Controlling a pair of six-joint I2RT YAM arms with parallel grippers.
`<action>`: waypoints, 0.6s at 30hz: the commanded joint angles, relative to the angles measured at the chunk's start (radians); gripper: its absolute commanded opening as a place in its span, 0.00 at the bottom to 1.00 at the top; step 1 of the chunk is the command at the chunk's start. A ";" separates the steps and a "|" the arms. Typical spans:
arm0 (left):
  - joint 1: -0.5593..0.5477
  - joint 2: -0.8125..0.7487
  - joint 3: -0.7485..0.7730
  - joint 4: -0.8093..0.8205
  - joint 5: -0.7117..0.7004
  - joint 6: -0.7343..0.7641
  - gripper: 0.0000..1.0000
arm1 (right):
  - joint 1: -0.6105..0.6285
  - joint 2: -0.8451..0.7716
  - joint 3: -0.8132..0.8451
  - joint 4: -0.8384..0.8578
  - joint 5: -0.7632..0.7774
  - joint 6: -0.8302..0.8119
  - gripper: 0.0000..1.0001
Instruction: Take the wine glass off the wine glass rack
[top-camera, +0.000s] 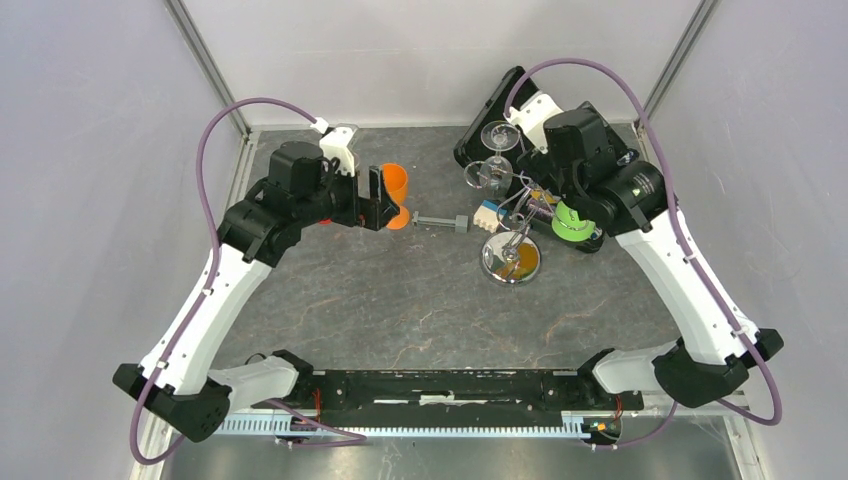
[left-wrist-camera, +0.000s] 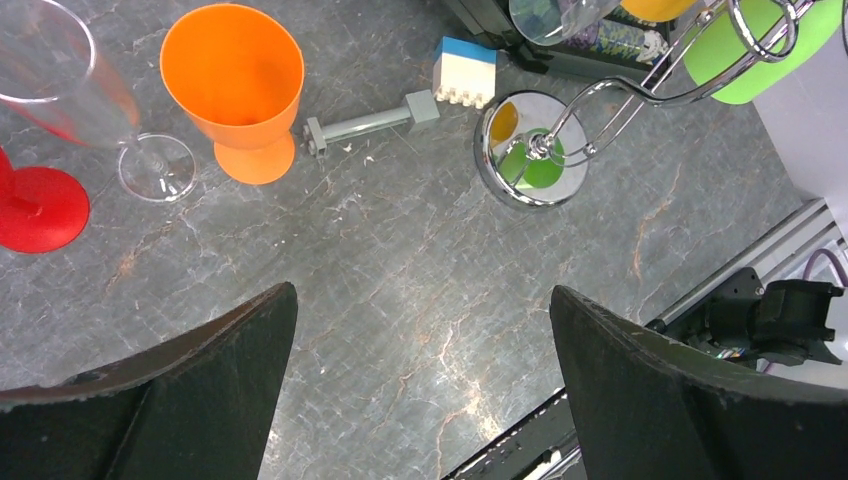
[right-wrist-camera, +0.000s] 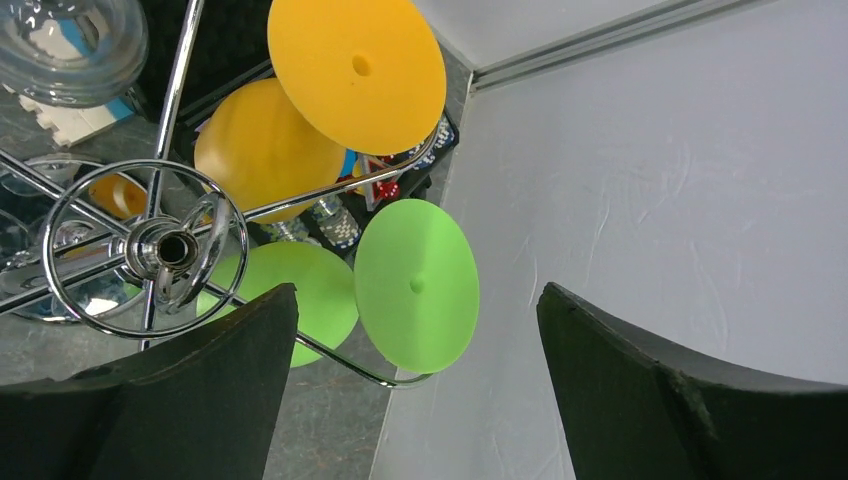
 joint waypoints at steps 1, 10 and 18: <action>0.003 -0.003 -0.004 0.040 0.028 0.002 1.00 | -0.004 -0.008 -0.012 -0.021 -0.017 -0.033 0.93; 0.003 0.012 -0.016 0.047 0.042 0.000 1.00 | -0.004 -0.040 -0.136 0.028 0.065 -0.105 0.73; 0.003 0.009 -0.021 0.050 0.039 0.000 1.00 | -0.004 -0.049 -0.176 0.061 0.090 -0.146 0.57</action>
